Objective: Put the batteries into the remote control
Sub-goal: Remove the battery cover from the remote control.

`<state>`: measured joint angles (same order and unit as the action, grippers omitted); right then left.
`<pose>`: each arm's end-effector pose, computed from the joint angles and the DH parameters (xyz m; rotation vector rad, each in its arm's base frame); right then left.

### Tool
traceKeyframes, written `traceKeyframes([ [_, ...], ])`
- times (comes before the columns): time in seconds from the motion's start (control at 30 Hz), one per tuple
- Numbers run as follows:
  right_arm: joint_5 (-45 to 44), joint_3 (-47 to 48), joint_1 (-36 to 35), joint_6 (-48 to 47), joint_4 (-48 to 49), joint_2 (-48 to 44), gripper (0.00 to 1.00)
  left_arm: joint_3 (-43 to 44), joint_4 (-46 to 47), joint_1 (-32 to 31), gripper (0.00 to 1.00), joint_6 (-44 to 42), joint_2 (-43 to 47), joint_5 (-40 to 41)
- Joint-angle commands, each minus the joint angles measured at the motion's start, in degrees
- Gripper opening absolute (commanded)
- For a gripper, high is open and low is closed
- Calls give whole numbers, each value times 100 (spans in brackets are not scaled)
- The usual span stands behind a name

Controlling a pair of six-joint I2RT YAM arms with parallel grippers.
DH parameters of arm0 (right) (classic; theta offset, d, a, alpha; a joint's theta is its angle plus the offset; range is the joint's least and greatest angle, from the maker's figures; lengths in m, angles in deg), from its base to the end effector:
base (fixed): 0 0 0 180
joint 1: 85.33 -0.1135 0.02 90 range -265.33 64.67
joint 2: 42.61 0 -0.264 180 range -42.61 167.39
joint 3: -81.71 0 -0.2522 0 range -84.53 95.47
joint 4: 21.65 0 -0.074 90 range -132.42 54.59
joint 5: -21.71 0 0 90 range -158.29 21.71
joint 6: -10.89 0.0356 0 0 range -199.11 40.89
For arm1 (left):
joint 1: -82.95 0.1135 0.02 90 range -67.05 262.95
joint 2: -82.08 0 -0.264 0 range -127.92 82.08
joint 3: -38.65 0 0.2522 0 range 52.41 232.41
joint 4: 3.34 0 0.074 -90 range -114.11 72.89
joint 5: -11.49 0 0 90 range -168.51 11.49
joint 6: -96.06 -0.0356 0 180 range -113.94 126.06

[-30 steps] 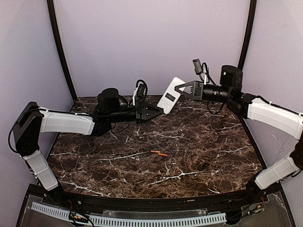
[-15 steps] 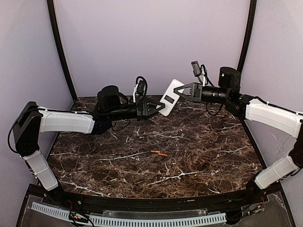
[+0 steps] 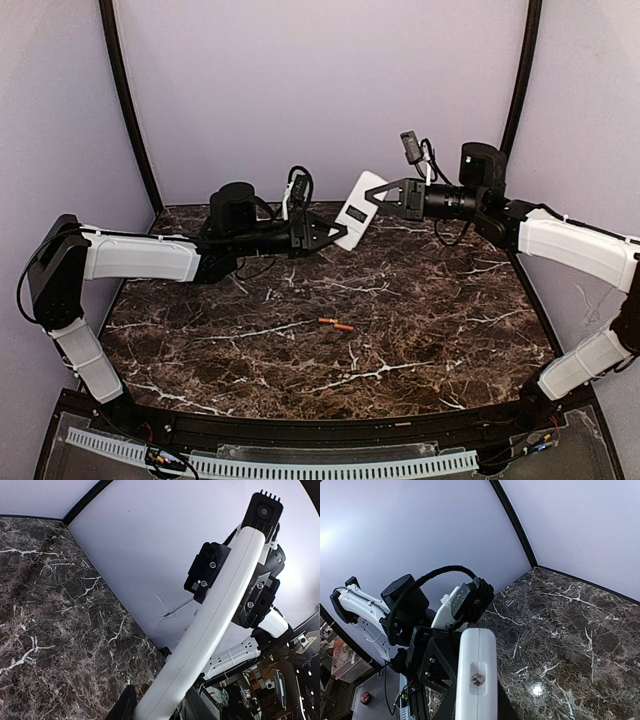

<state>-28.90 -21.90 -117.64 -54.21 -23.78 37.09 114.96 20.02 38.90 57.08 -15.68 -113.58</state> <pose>0.2631 0.1931 0.3491 -0.6748 1.6927 1.2989 0.2686 -0.2883 0.2863 0.4649 1.7841 -1.7105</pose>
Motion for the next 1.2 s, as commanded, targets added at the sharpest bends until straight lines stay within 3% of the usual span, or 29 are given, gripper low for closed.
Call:
traceKeyframes([
  [0.0, -44, 165, 25, -7, 147, -125, 0, -4, -108, -24, 28, -202, 63, -20],
  [0.1, 127, 128, 105, 178, 308, -151, 0, -101, -74, -24, 28, -295, 99, -42],
  [0.4, 138, 74, 138, 272, 415, -158, 0, -49, -226, -18, 46, -240, 109, 36],
  [0.57, -49, 123, 140, 139, 234, -170, 0, -80, -141, -24, 35, -176, 106, -8],
  [0.87, -476, 117, 138, -72, -34, -237, 0, -161, 104, -21, 32, -38, 131, -131],
  [1.0, -451, 121, 141, -82, -51, -206, 0, -213, 344, -20, 21, 41, 108, -176],
  [1.17, -500, 111, 138, -102, -97, -201, 0, -236, 498, -23, 15, 98, 110, -210],
])
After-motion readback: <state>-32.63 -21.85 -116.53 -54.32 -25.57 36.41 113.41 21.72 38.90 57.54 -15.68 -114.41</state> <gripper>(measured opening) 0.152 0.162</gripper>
